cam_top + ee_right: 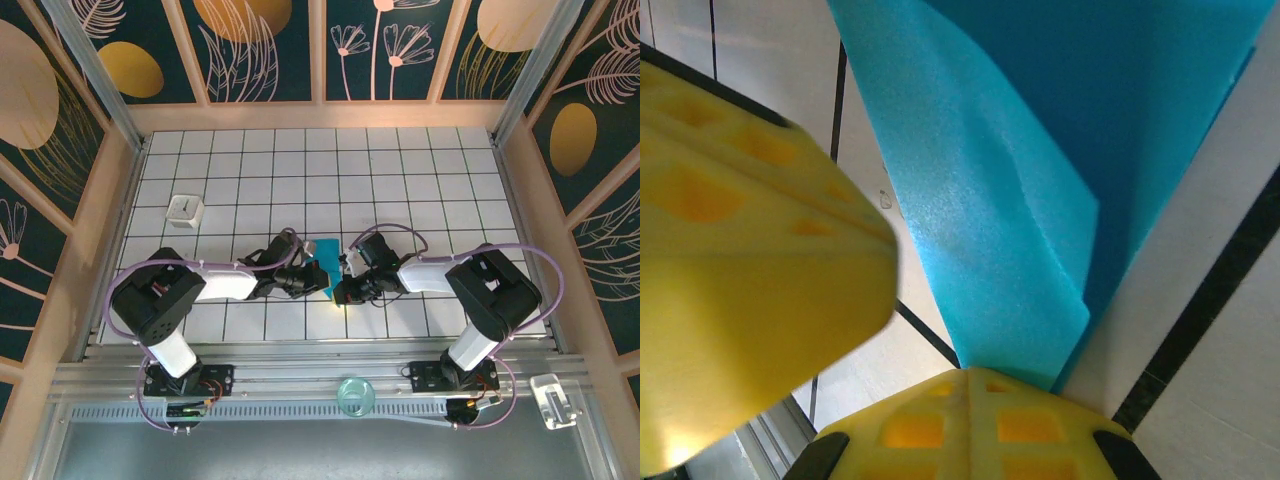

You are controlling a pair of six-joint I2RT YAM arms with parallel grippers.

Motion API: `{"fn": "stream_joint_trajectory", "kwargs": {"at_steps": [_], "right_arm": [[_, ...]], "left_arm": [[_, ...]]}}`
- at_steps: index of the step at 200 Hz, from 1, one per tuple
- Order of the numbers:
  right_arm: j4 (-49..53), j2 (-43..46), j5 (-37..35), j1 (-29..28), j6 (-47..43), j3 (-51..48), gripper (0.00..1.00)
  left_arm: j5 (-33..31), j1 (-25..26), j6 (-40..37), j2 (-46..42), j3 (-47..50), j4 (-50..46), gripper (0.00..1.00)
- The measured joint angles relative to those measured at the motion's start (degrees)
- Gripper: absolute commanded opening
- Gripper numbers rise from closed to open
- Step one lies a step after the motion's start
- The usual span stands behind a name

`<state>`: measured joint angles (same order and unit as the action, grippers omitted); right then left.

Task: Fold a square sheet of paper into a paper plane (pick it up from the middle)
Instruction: Third fold the triangle at the center of the table.

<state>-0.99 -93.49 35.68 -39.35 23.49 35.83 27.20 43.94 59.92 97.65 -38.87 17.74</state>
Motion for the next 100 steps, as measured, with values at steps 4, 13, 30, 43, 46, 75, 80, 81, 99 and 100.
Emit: {"fn": "stream_joint_trajectory", "kwargs": {"at_steps": [4,13,30,43,46,75,80,81,99,100], "right_arm": [[0.0,0.0,0.0,0.0,0.0,0.0,0.0],[0.0,0.0,0.0,0.0,0.0,0.0,0.0],[0.1,0.0,0.0,0.0,0.0,0.0,0.0],[0.1,0.0,-0.1,0.0,0.3,0.0,0.0],[0.1,0.0,0.0,0.0,0.3,0.0,0.0],[0.8,0.0,-0.3,0.0,0.9,0.2,0.0],[1.0,-0.1,-0.3,0.0,0.9,0.3,0.0],[1.0,-0.1,-0.3,0.0,0.9,0.4,0.0],[1.9,-0.2,-0.6,0.0,0.9,0.9,0.0],[1.9,-0.2,-0.6,0.0,0.9,0.9,0.0]], "left_arm": [[0.0,0.0,0.2,0.5,0.0,0.3,0.0],[0.0,0.0,0.4,1.5,0.1,0.6,0.0],[0.0,0.0,0.8,2.9,0.4,1.2,0.0],[0.0,0.0,0.9,3.5,0.5,1.8,0.0],[0.0,0.0,0.9,3.5,0.5,1.8,0.0],[-0.6,0.0,0.7,3.5,0.5,1.6,0.0],[-0.7,0.0,0.6,3.5,0.5,1.5,0.0],[-0.7,0.0,0.6,3.5,0.5,1.5,0.0],[-0.8,0.0,0.1,3.5,0.0,0.5,0.0],[-0.9,0.0,0.1,3.5,0.0,0.5,0.0]]}}
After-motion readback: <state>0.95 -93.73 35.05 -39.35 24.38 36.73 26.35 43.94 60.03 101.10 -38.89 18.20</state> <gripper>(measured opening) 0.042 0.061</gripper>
